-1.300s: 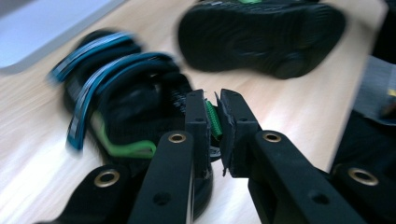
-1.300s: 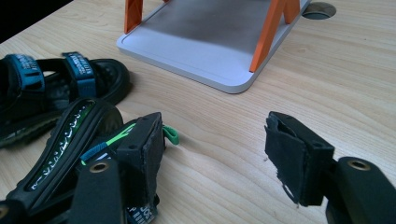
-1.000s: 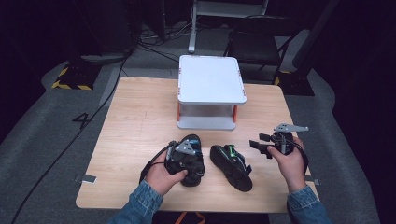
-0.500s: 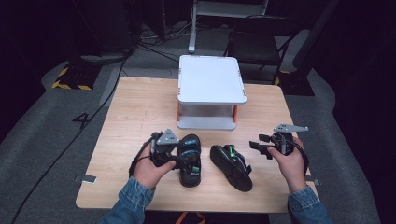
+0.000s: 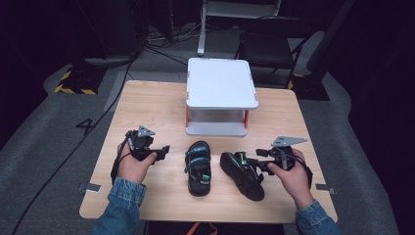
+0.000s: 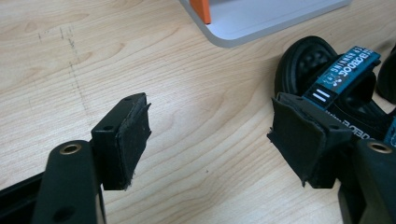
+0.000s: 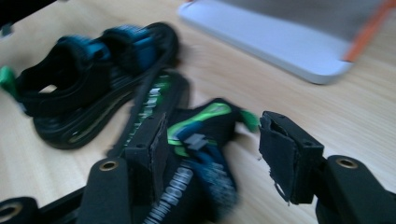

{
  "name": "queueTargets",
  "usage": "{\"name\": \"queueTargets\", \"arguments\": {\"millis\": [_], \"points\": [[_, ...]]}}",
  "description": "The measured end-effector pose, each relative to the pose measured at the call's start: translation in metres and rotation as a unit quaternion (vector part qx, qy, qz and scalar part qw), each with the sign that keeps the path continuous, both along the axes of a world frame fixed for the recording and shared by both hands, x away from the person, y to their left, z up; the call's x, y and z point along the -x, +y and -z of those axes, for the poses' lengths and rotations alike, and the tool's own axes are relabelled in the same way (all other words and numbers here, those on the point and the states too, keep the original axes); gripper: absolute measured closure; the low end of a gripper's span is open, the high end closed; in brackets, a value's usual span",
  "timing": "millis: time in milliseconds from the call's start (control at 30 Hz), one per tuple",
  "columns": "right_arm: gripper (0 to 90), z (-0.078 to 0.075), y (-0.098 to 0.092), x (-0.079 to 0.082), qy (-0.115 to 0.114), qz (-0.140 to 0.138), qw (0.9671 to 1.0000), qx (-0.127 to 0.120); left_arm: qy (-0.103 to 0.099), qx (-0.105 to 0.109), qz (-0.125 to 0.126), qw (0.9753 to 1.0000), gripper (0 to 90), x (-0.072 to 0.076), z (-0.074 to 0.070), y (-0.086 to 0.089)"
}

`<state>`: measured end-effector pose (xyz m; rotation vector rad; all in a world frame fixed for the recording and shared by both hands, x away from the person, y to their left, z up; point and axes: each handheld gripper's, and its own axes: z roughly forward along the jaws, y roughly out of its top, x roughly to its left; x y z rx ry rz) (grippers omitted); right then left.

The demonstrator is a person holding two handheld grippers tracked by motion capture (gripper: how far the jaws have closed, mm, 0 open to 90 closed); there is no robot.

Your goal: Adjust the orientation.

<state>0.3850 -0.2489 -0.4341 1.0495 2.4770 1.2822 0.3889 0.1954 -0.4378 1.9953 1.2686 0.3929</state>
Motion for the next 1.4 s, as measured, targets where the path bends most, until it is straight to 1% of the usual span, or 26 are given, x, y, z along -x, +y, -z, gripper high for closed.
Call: {"name": "queueTargets", "arguments": {"millis": [67,133,200,267,300,333,367,400,433,467,533,567,667,800,867,900,933,1033,1067,1100,1167,1233,1267,1333,1367,1400], "points": [[42.4,0.005,0.009,0.001,-0.001,-0.010,0.9999,0.006,0.000,-0.001,0.000,1.0000,28.5,-0.001,0.001,0.000],[45.3,0.008,0.012,0.001,-0.004,-0.005,1.0000,0.002,0.001,-0.002,0.001,1.0000,28.4,0.000,0.002,-0.001],[51.1,0.010,0.011,0.000,-0.005,0.006,0.9999,0.014,0.001,-0.004,0.007,1.0000,28.3,0.000,0.003,-0.002],[64.9,0.010,0.008,0.000,-0.001,0.002,1.0000,0.010,0.001,-0.002,0.007,1.0000,28.3,0.002,0.004,-0.002],[74.5,0.008,0.007,0.001,-0.004,-0.001,1.0000,0.008,0.000,-0.001,0.007,1.0000,28.3,0.002,0.004,-0.002],[80.4,0.007,0.007,0.002,-0.012,0.001,0.9999,0.013,0.000,0.000,0.008,1.0000,28.3,0.002,0.005,-0.002],[84.8,0.005,0.008,0.003,-0.018,0.002,0.9996,0.022,0.000,0.000,0.011,0.9999,28.3,0.003,0.005,-0.003],[86.6,0.004,0.009,0.003,-0.025,0.001,0.9992,0.032,-0.001,-0.001,0.017,0.9999,28.3,0.003,0.005,-0.003],[87.5,0.002,0.010,0.004,-0.033,0.001,0.9986,0.041,0.000,0.004,0.020,0.9998,28.3,0.004,0.006,-0.004],[87.9,0.002,0.010,0.004,-0.035,0.001,0.9985,0.043,0.000,0.004,0.023,0.9997,28.3,0.004,0.006,-0.005],[88.1,0.002,0.009,0.004,-0.031,0.004,0.9988,0.038,-0.003,0.001,0.024,0.9997,28.3,0.005,0.005,-0.004],[88.3,0.002,0.008,0.003,-0.028,0.005,0.9991,0.033,-0.002,0.003,0.022,0.9998,28.3,0.005,0.005,-0.004],[88.5,-0.001,0.005,0.003,-0.035,0.010,0.9990,0.026,-0.005,0.004,0.018,0.9998,28.4,0.005,0.005,-0.001],[88.6,-0.009,-0.003,0.003,-0.060,0.024,0.9979,-0.002,-0.006,0.005,0.011,0.9999,28.4,0.005,0.005,0.002],[88.6,-0.013,-0.007,0.004,-0.080,0.036,0.9962,-0.004,-0.006,0.005,0.012,0.9999,28.4,0.005,0.006,0.002],[88.6,-0.015,-0.009,0.004,-0.085,0.039,0.9956,-0.007,-0.006,0.006,0.012,0.9999,28.4,0.004,0.005,0.002],[88.6,-0.017,-0.013,0.005,-0.092,0.045,0.9946,-0.015,-0.005,0.003,0.014,0.9999,28.4,0.004,0.005,0.002],[88.6,-0.022,-0.016,0.010,-0.129,0.054,0.9902,-0.009,-0.007,0.005,0.013,0.9999,28.4,0.003,0.005,0.000],[88.6,-0.024,-0.017,0.012,-0.138,0.055,0.9888,-0.009,-0.005,0.005,0.016,0.9998,28.4,0.003,0.005,-0.001],[88.5,-0.027,-0.017,0.013,-0.141,0.053,0.9885,-0.012,-0.004,0.004,0.015,0.9999,28.4,0.002,0.006,-0.002],[88.5,-0.029,-0.015,0.015,-0.139,0.044,0.9893,-0.007,-0.004,0.002,0.018,0.9998,28.4,0.002,0.007,-0.002],[88.4,-0.027,-0.009,0.016,-0.129,0.025,0.9913,-0.004,-0.004,0.003,0.016,0.9999,28.4,0.003,0.007,0.000],[88.4,-0.026,-0.006,0.017,-0.121,0.013,0.9925,-0.002,-0.005,0.007,0.014,0.9999,28.4,0.003,0.007,0.001],[88.3,-0.025,0.002,0.019,-0.096,-0.014,0.9952,0.009,-0.005,0.007,0.012,0.9999,28.4,0.003,0.005,0.003],[88.3,-0.024,0.007,0.021,-0.083,-0.030,0.9958,0.021,-0.007,0.008,0.007,0.9999,28.4,0.003,0.005,0.003],[88.3,-0.023,0.011,0.022,-0.077,-0.039,0.9959,0.030,-0.007,0.007,0.007,0.9999,28.4,0.004,0.005,0.004]]}}
